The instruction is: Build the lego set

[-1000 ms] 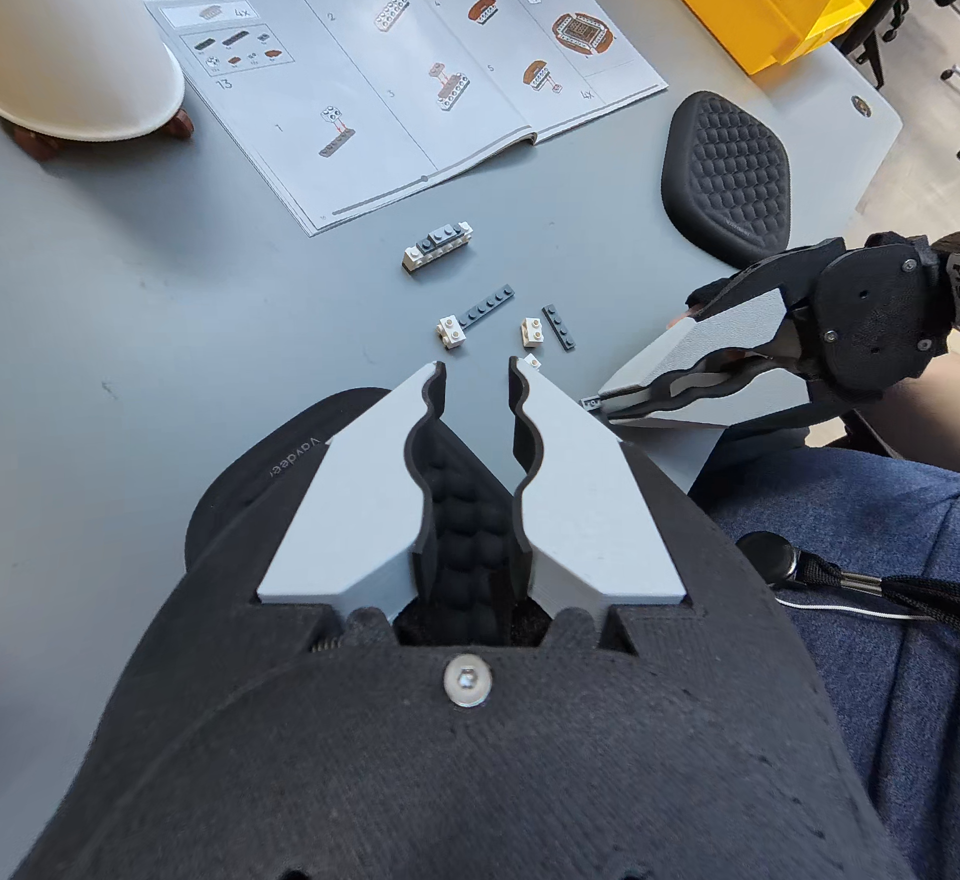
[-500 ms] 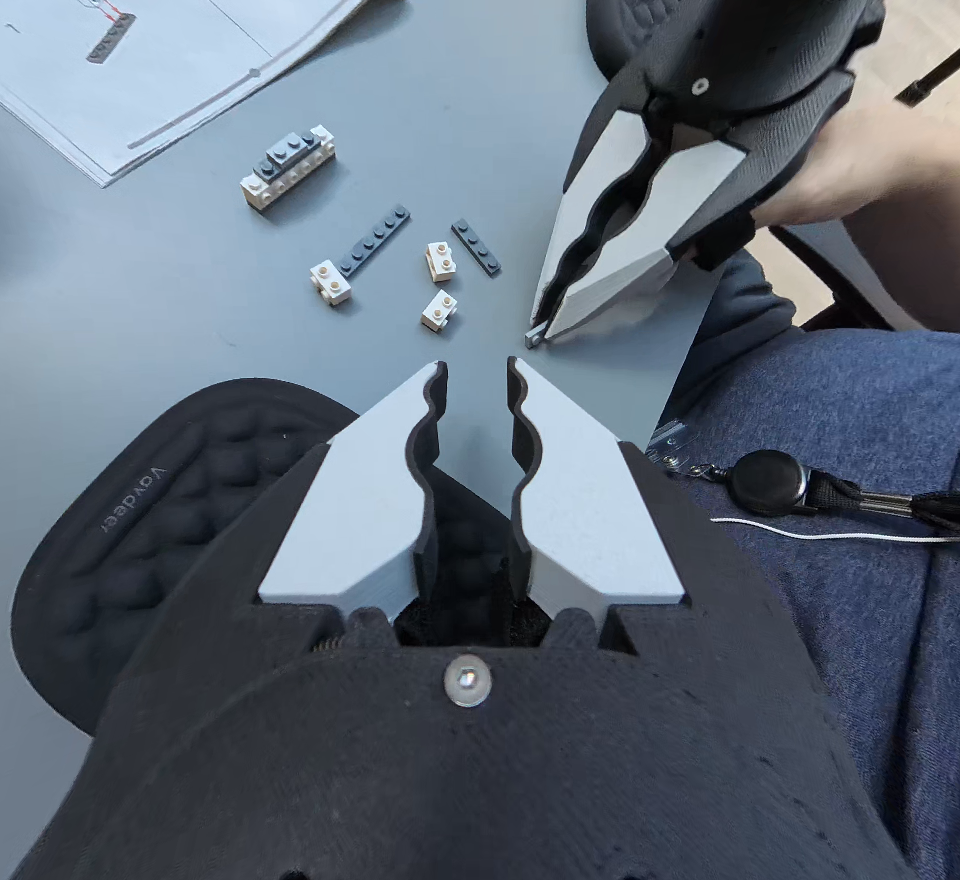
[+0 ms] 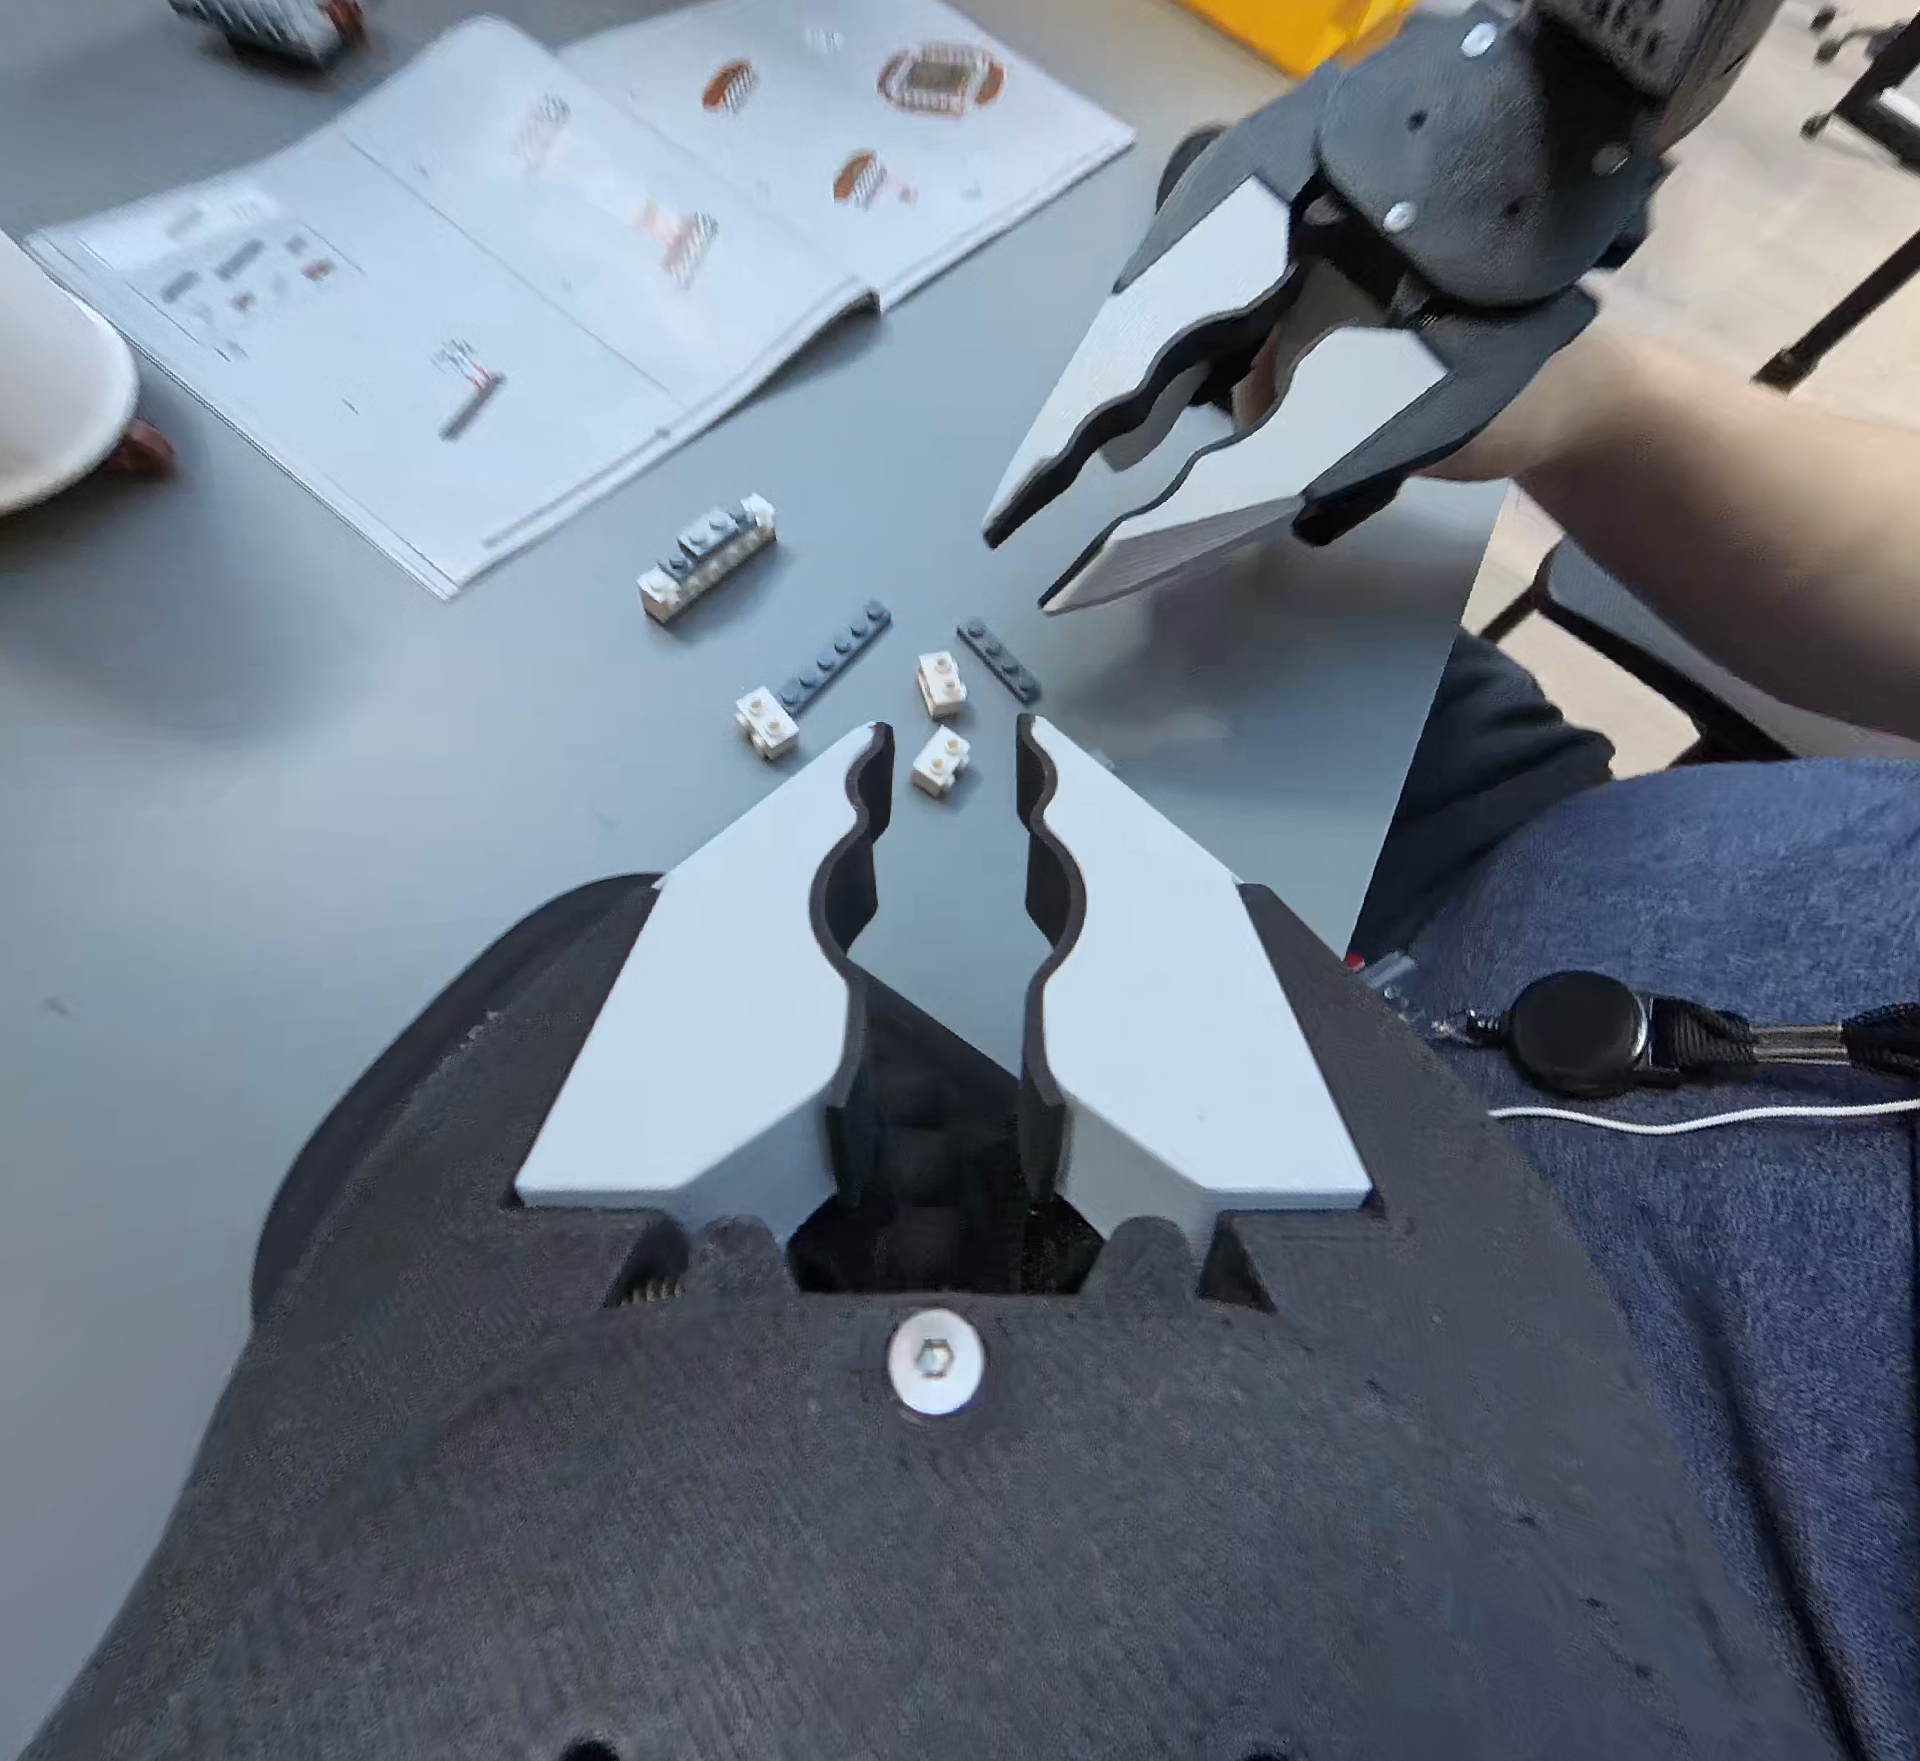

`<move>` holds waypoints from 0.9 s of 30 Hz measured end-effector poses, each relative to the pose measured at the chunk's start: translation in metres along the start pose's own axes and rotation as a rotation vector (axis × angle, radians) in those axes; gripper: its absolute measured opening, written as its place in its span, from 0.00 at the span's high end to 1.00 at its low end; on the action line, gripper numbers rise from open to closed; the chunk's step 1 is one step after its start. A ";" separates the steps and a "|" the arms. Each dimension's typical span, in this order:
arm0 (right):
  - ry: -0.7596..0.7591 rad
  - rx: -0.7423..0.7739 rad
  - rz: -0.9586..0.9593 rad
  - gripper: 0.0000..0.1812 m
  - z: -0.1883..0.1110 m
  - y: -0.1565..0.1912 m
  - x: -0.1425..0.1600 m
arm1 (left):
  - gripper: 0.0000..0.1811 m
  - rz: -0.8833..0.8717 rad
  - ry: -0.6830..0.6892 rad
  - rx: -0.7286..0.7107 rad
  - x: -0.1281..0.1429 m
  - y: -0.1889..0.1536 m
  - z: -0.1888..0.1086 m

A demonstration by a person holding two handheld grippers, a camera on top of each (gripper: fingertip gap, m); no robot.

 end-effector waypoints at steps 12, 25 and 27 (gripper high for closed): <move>0.143 -0.191 -0.091 0.96 0.039 -0.029 0.032 | 0.71 0.118 -0.464 0.012 -0.021 0.008 -0.034; -0.363 -0.253 0.067 0.96 -0.001 -0.038 -0.051 | 0.84 0.118 -0.415 0.397 -0.047 0.013 0.004; -0.349 -0.261 0.040 0.96 0.001 -0.036 -0.051 | 0.89 0.138 -0.419 0.432 -0.050 0.009 0.003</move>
Point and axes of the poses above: each gripper's, where its closed fingertips meet, z out along the fingers, x out of its underside, y = z × x across the jaws, the point moved 5 cm from there along -z, back along the fingers, and after that the axes turned 15 degrees about -z, right-handed, at the moved point
